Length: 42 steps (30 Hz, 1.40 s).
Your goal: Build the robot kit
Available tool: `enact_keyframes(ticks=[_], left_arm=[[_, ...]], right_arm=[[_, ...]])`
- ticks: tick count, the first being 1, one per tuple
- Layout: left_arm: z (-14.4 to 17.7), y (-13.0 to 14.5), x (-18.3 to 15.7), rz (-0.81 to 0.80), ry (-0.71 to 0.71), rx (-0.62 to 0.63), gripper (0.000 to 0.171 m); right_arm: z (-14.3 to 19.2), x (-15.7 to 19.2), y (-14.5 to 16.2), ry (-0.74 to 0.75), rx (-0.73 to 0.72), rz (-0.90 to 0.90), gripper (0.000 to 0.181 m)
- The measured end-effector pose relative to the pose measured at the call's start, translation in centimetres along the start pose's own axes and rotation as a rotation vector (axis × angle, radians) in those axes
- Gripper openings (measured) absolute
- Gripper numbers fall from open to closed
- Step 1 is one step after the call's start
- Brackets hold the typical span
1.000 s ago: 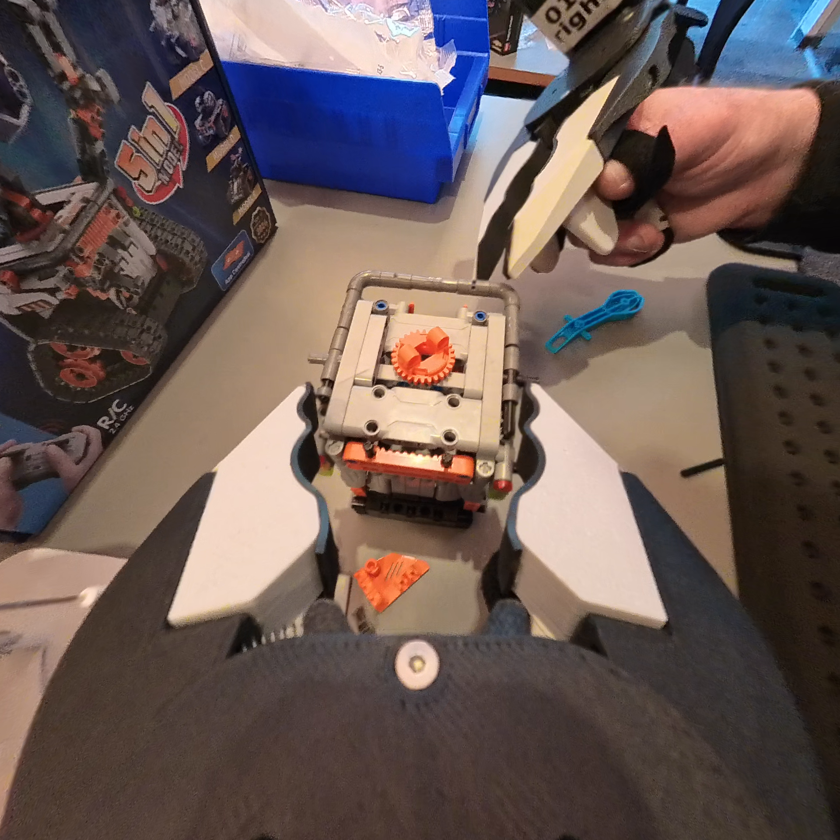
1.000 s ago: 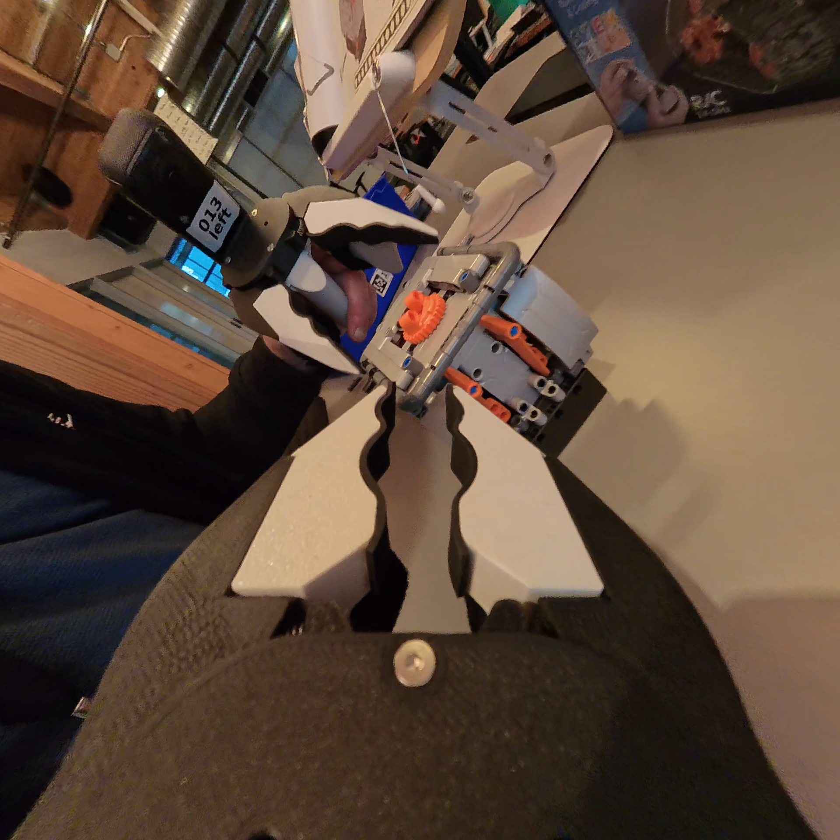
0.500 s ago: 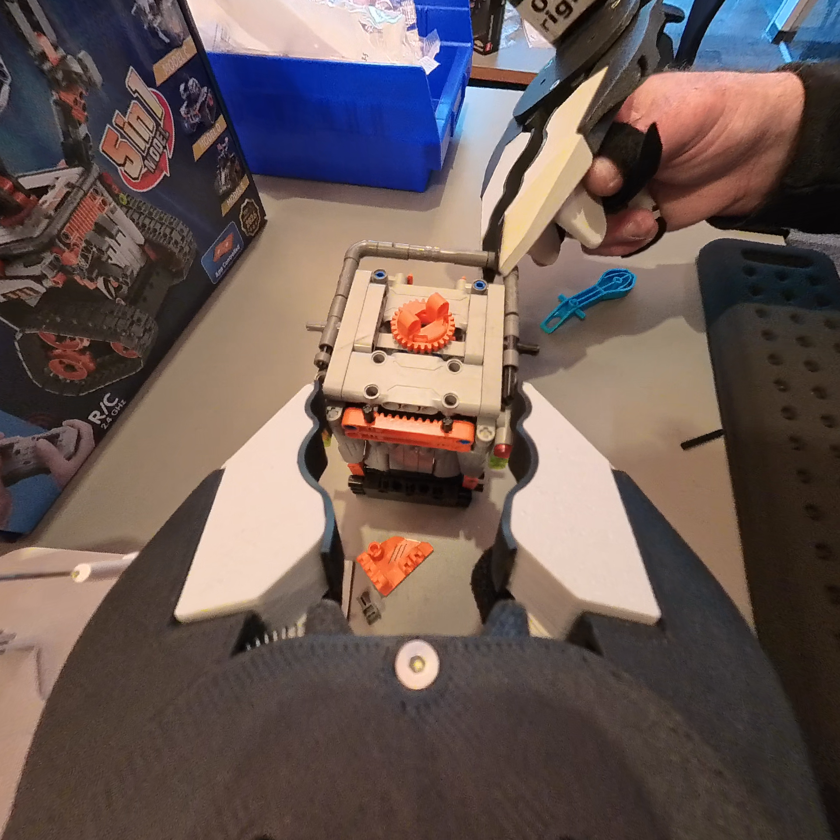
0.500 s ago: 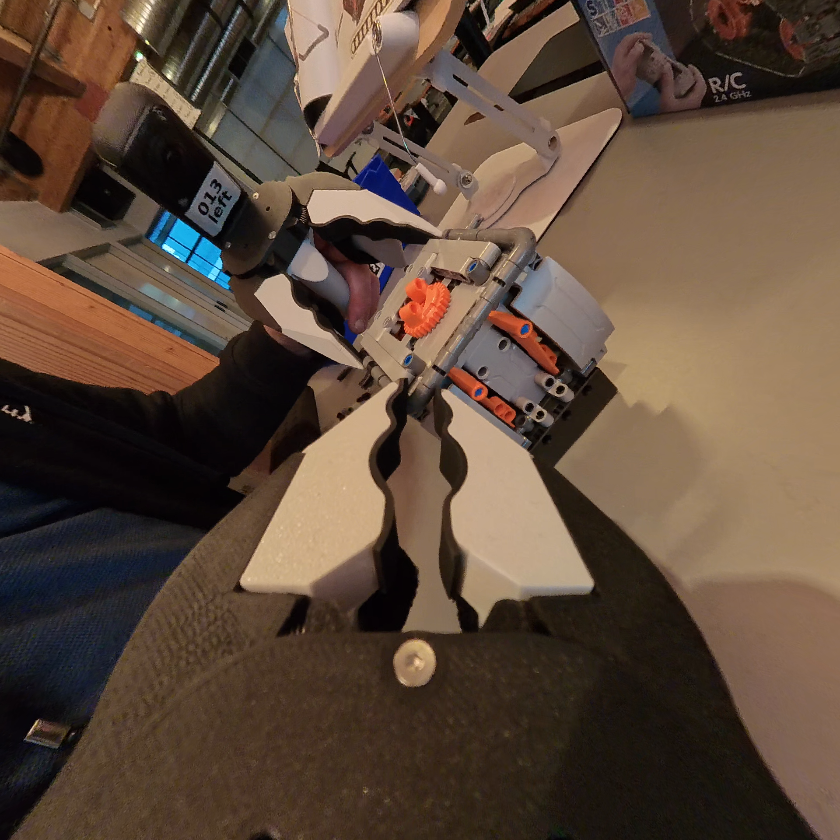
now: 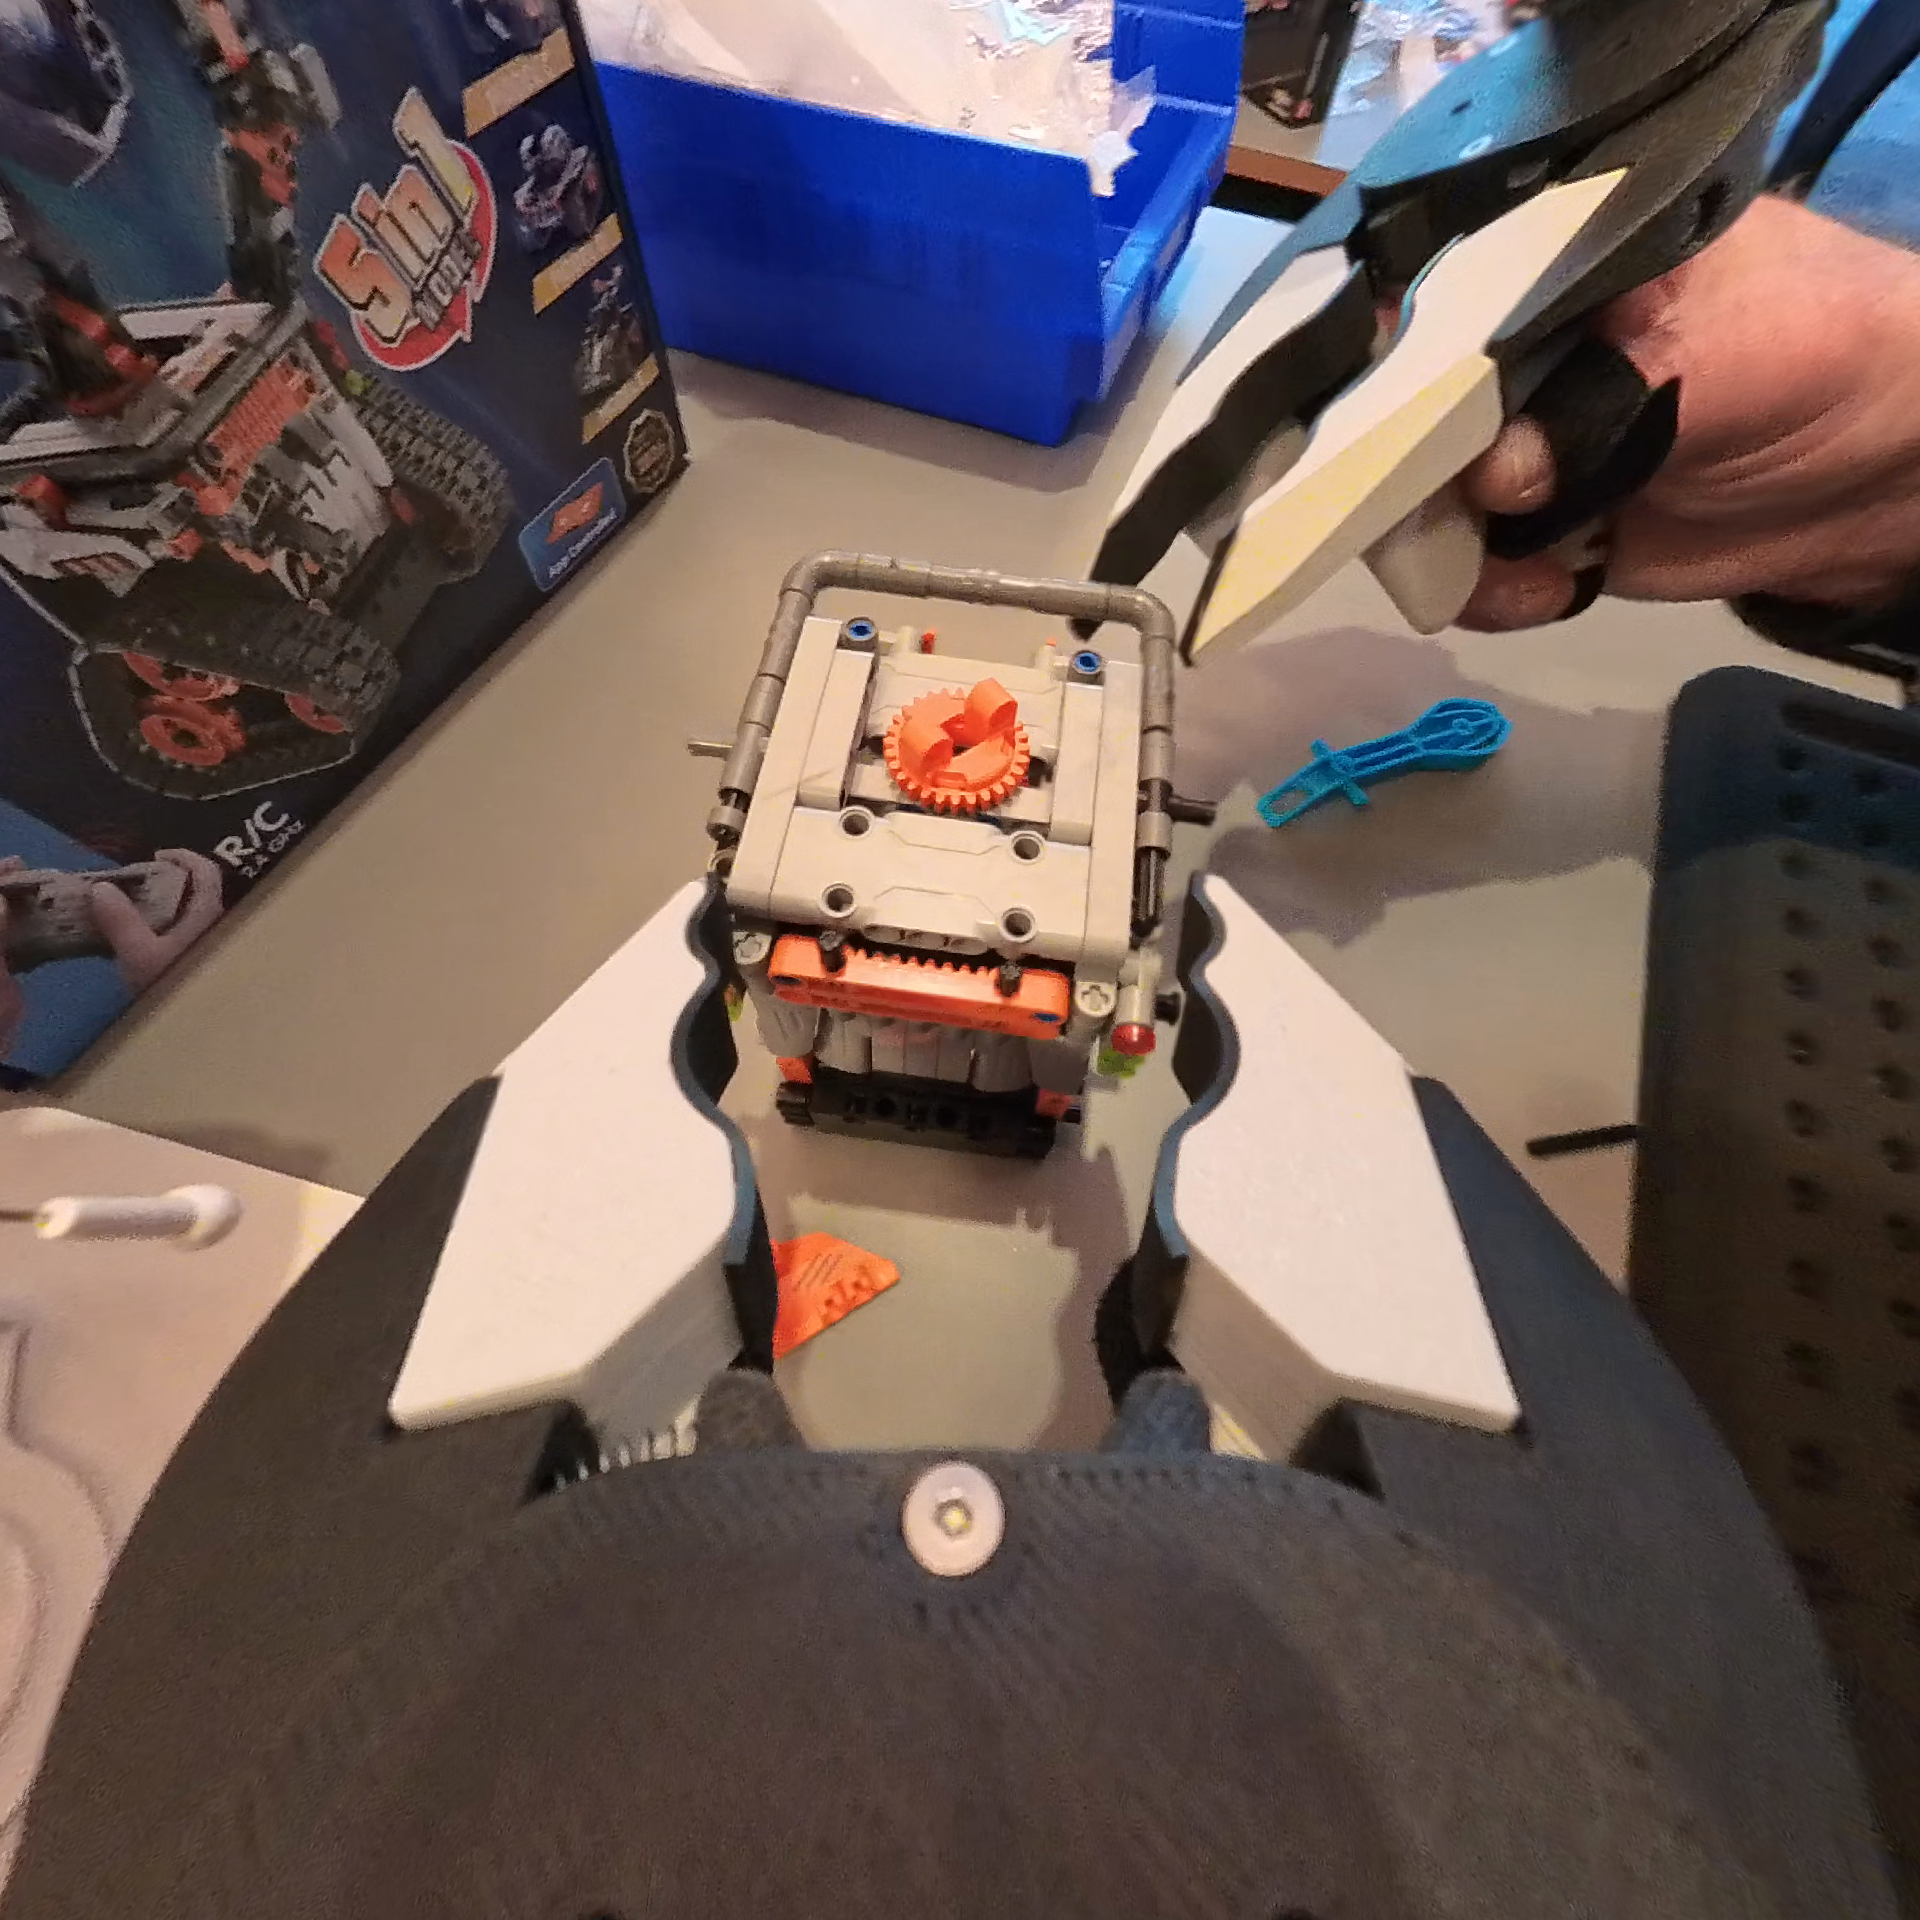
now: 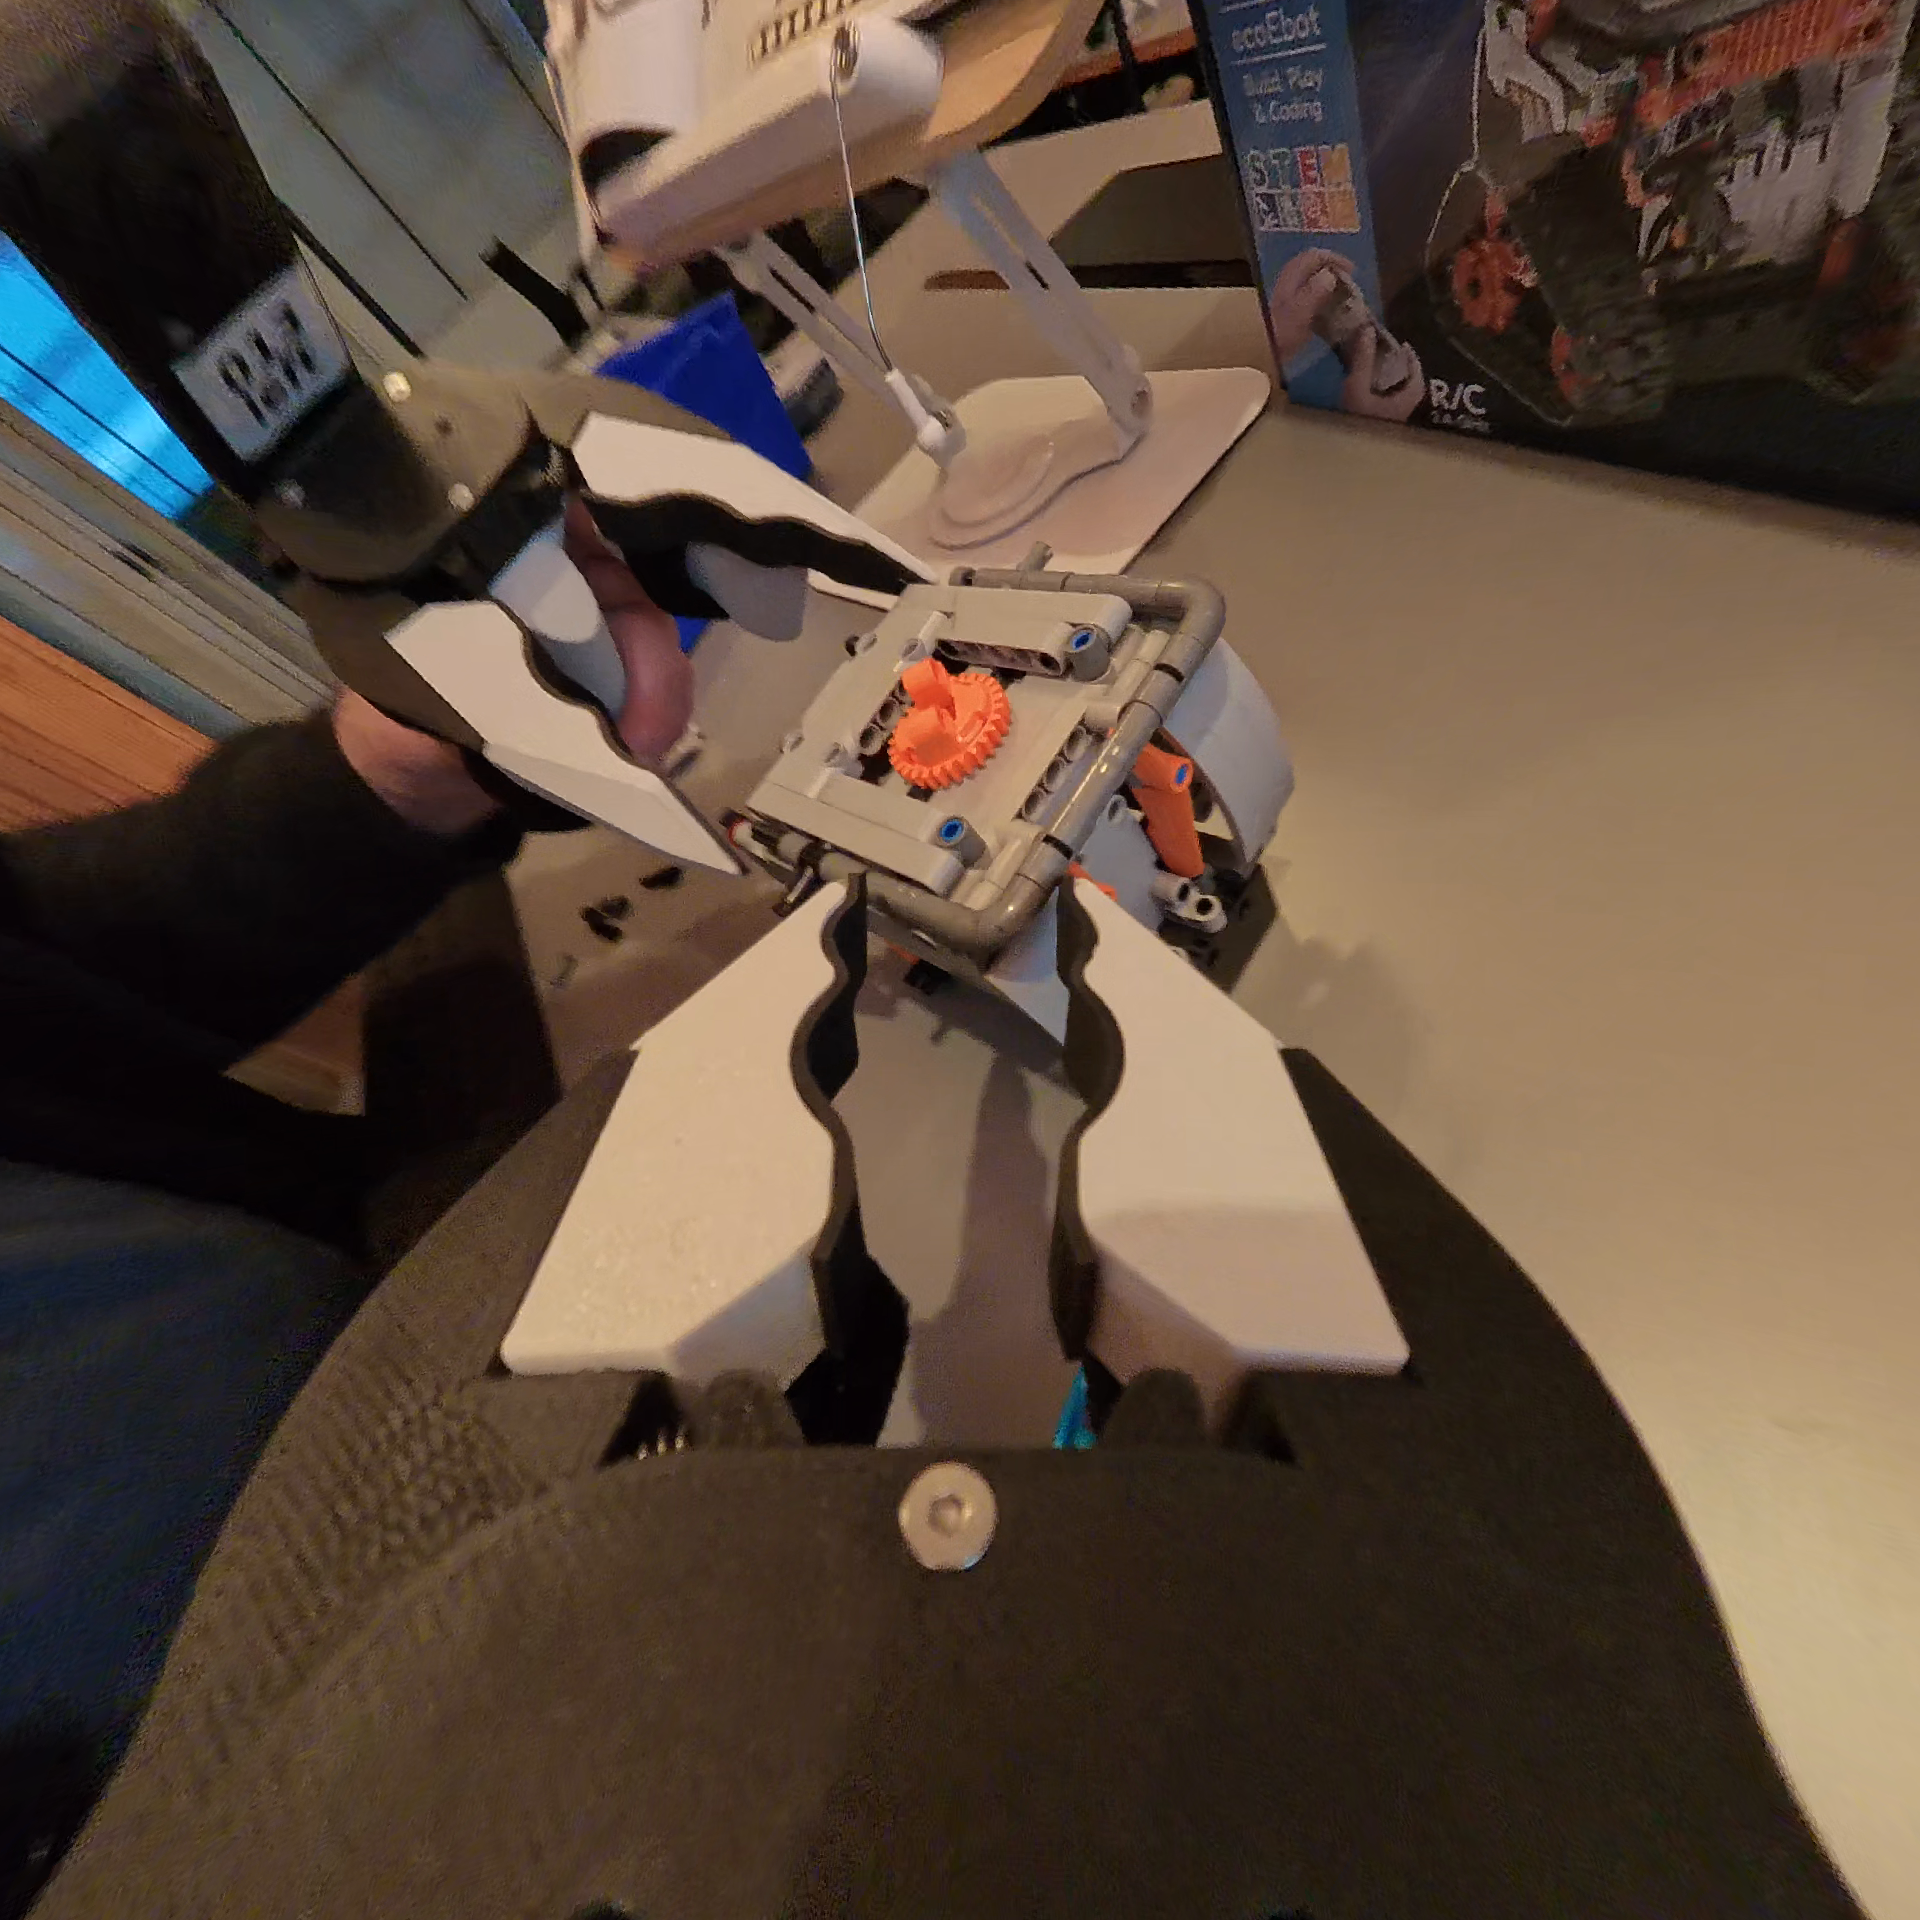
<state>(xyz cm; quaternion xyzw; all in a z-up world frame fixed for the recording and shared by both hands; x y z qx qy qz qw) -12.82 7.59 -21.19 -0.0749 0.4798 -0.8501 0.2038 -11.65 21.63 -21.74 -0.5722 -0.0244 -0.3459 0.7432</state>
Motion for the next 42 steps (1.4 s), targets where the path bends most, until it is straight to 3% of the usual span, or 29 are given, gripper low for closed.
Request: enact_keyframes(ticks=[4,10,30,40,42], left_arm=[[0.6,0.3,0.1,0.032,0.088,-0.017,0.078],[0.7,0.7,0.0,-0.073,0.099,-0.013,0.073],[0.2,0.5,-0.8,-0.039,-0.01,-0.018,0.073],[0.1,0.3,-1.0,0.015,-0.076,0.008,0.074],[0.2,0.3,-1.3,0.027,-0.094,0.02,0.074]], right_arm=[[0.3,0.5,0.3,0.105,0.017,0.123,0.028],[0.6,0.7,0.6,0.131,0.015,0.172,0.028],[0.0,1.3,0.9,0.289,0.087,0.3,0.034],[0.3,0.5,0.1,0.216,0.092,0.26,0.036],[0.8,0.1,-0.6,0.197,0.064,0.245,0.045]])
Point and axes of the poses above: each gripper's, where its closed fingertips meet, z back along the fingers, y out of its underside, x = y × z across the jaws, the point moved 5 cm from there along z, back along the fingers, and after that the axes turned 4 degrees about z, right-handed, at the moved point
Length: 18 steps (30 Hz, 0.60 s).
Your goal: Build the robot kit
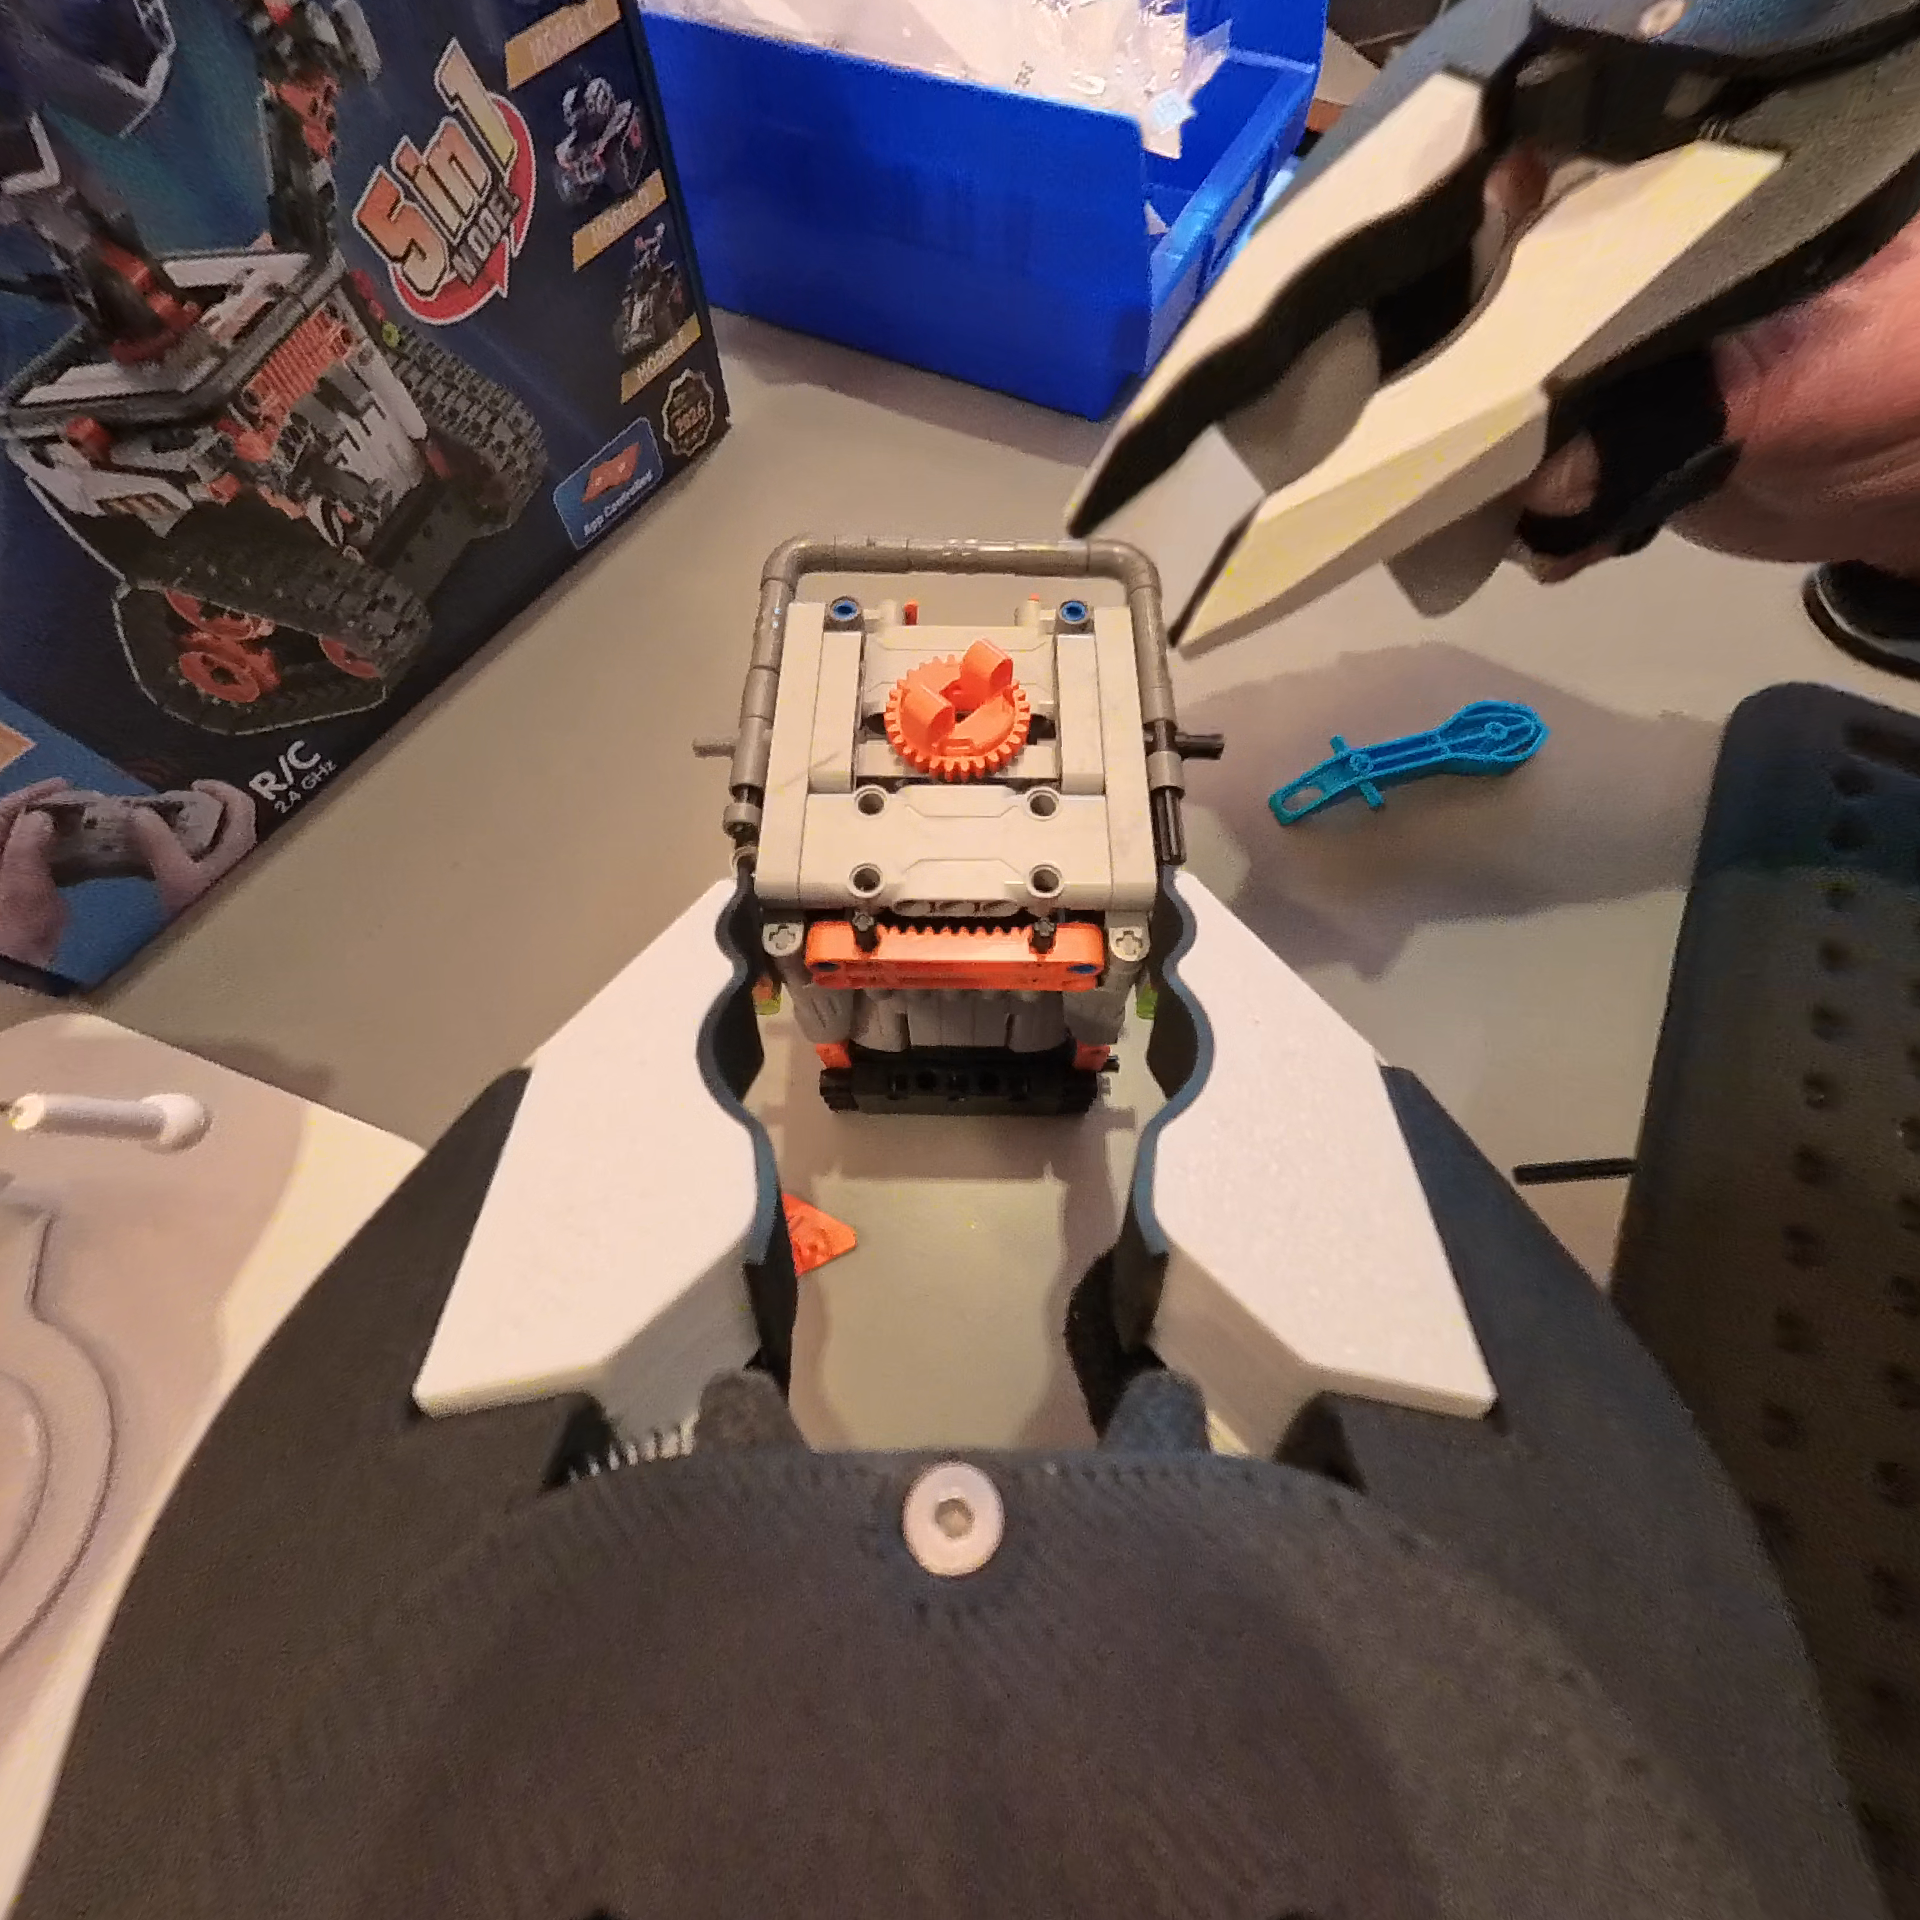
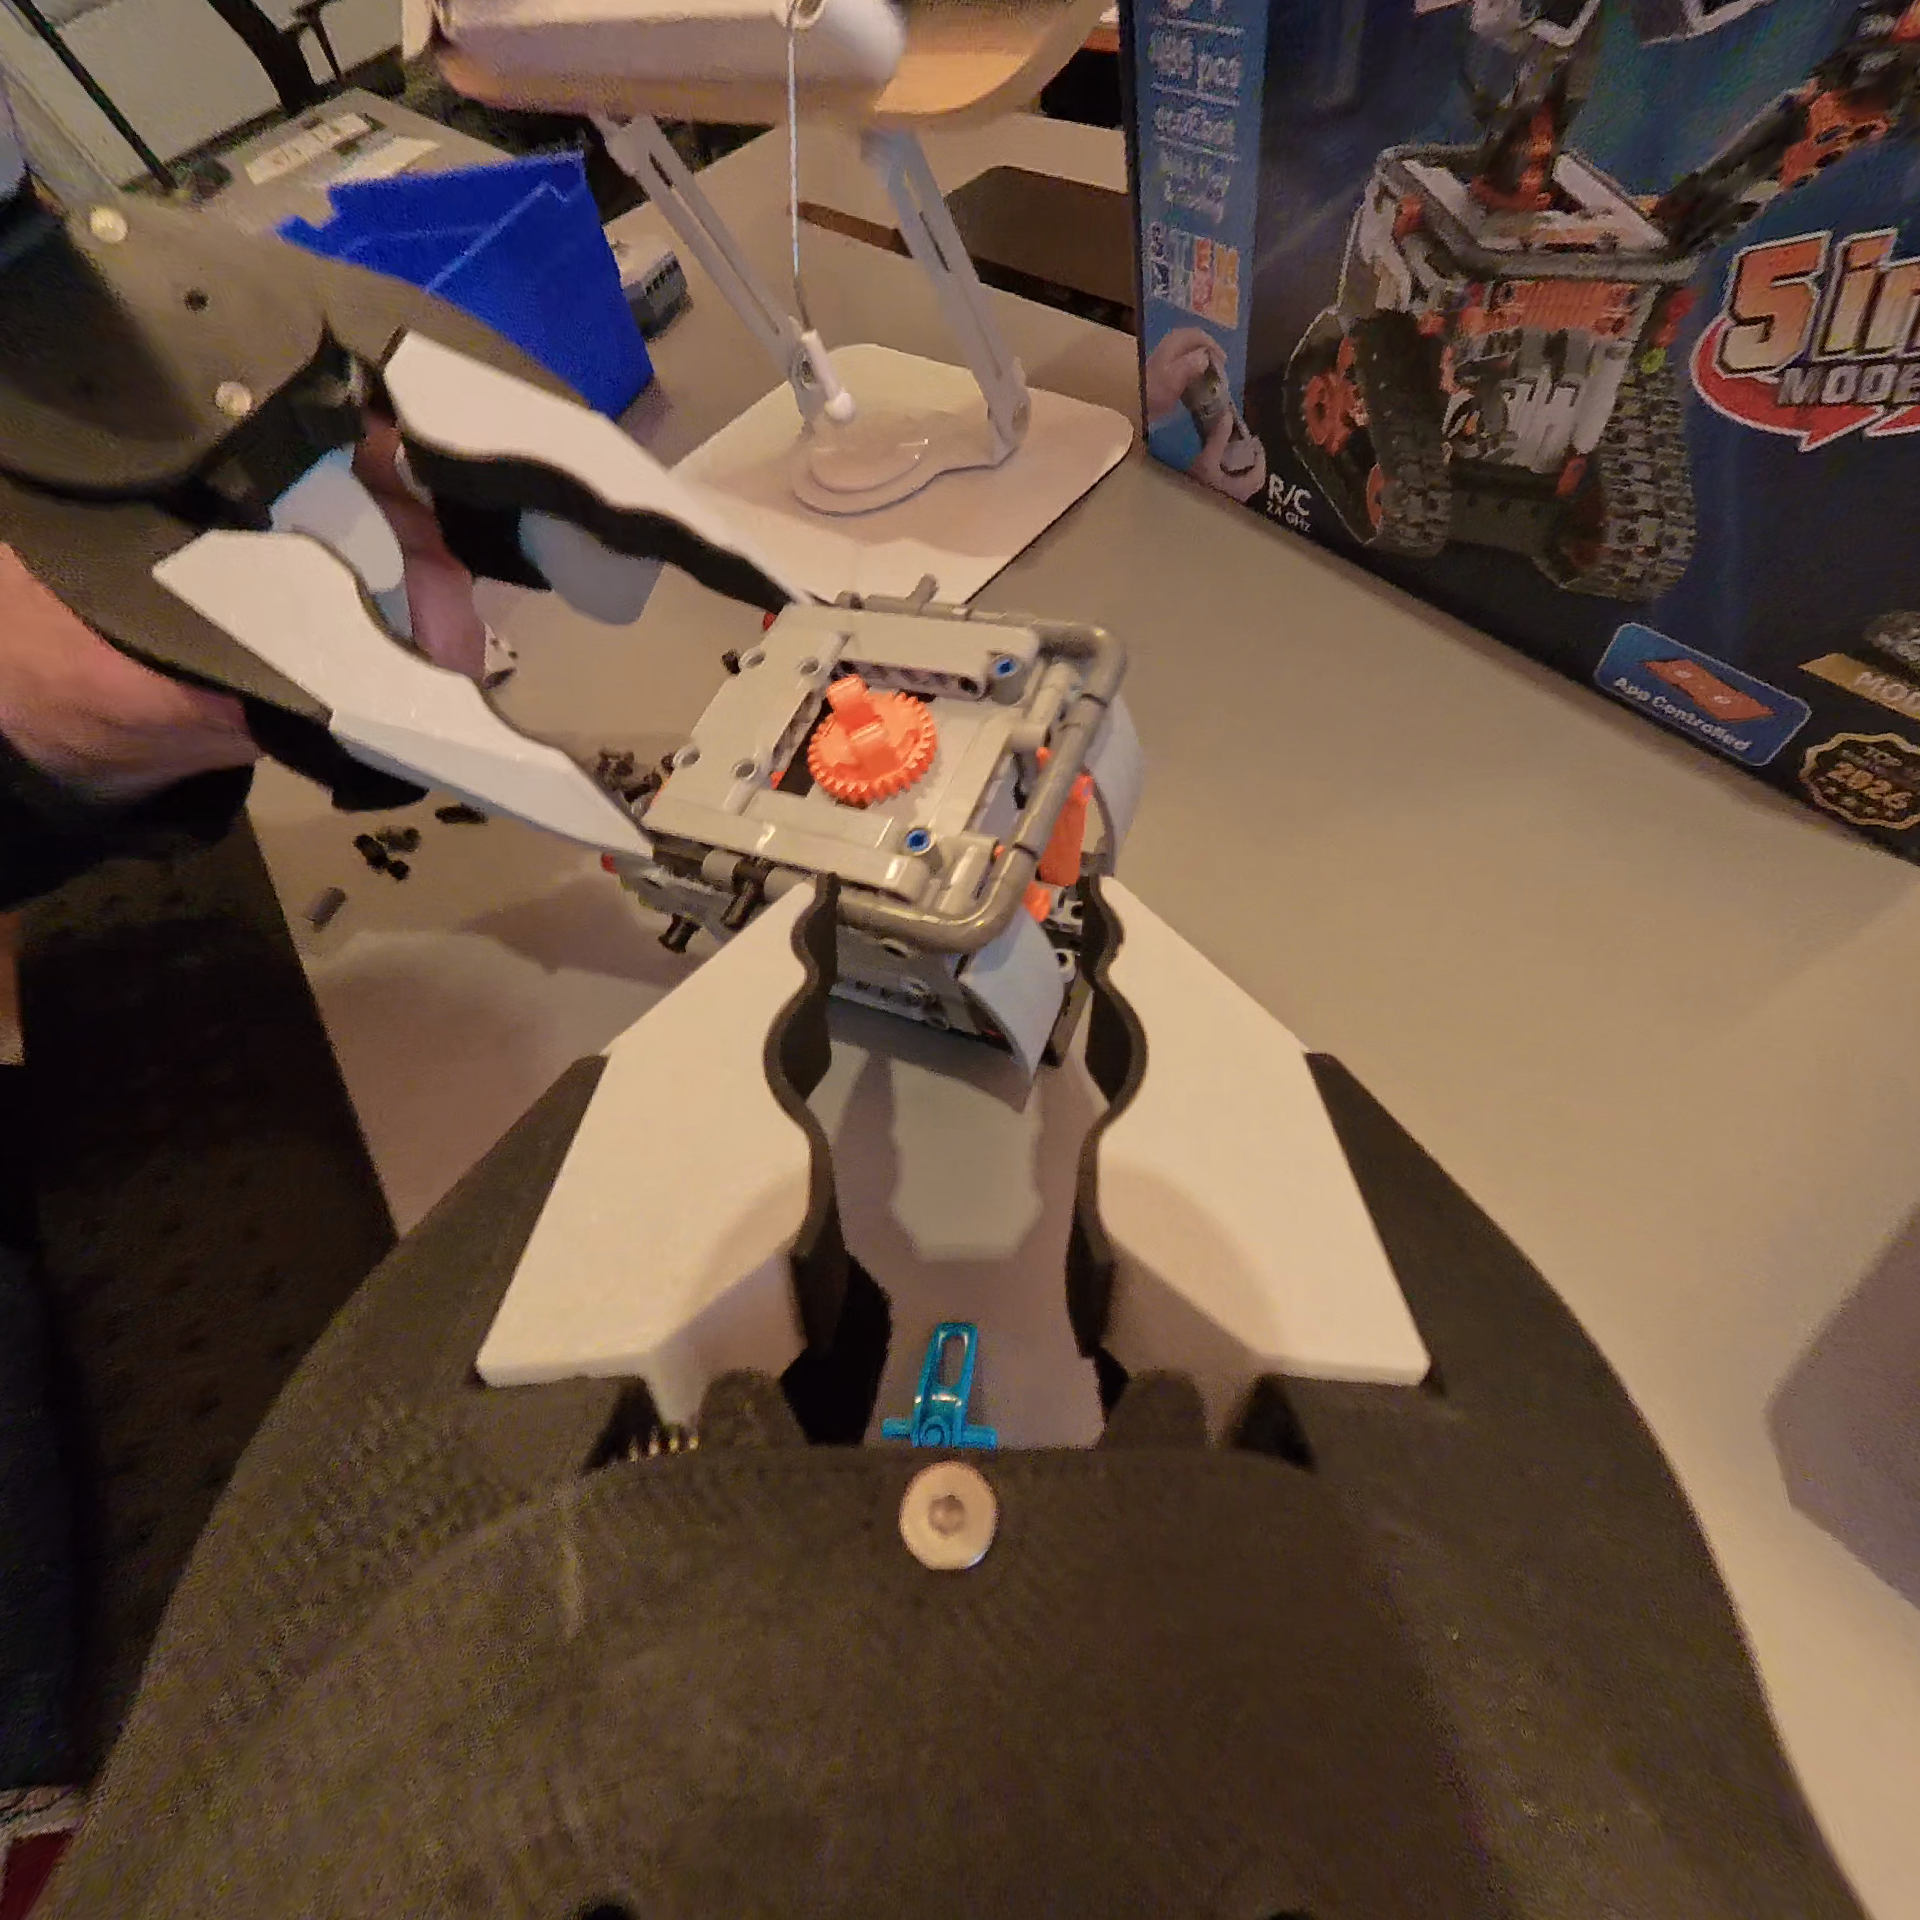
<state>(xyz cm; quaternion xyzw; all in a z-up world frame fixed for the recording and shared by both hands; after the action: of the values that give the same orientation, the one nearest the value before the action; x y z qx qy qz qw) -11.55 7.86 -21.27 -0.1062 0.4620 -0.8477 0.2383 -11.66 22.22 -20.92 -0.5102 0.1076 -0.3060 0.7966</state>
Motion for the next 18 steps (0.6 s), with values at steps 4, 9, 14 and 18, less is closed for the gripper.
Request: enact_keyframes(ticks=[4,9,14,18], left_arm=[[0.2,-0.1,-0.4,0.005,-0.023,-0.011,0.075],[0.0,-0.2,-0.5,0.015,0.005,-0.017,0.073],[-0.1,-0.1,-0.5,0.038,-0.005,-0.003,0.074],[-0.4,-0.2,-1.4,0.027,-0.019,-0.005,0.073]], right_arm=[[-0.7,-1.6,-1.3,-0.069,-0.032,-0.066,0.049],[-2.9,-2.2,-2.0,-0.165,-0.017,-0.122,0.036],[-3.2,-2.9,-2.5,-0.192,0.012,-0.121,0.02],[-4.0,-2.2,-3.2,-0.207,0.043,-0.061,0.002]])
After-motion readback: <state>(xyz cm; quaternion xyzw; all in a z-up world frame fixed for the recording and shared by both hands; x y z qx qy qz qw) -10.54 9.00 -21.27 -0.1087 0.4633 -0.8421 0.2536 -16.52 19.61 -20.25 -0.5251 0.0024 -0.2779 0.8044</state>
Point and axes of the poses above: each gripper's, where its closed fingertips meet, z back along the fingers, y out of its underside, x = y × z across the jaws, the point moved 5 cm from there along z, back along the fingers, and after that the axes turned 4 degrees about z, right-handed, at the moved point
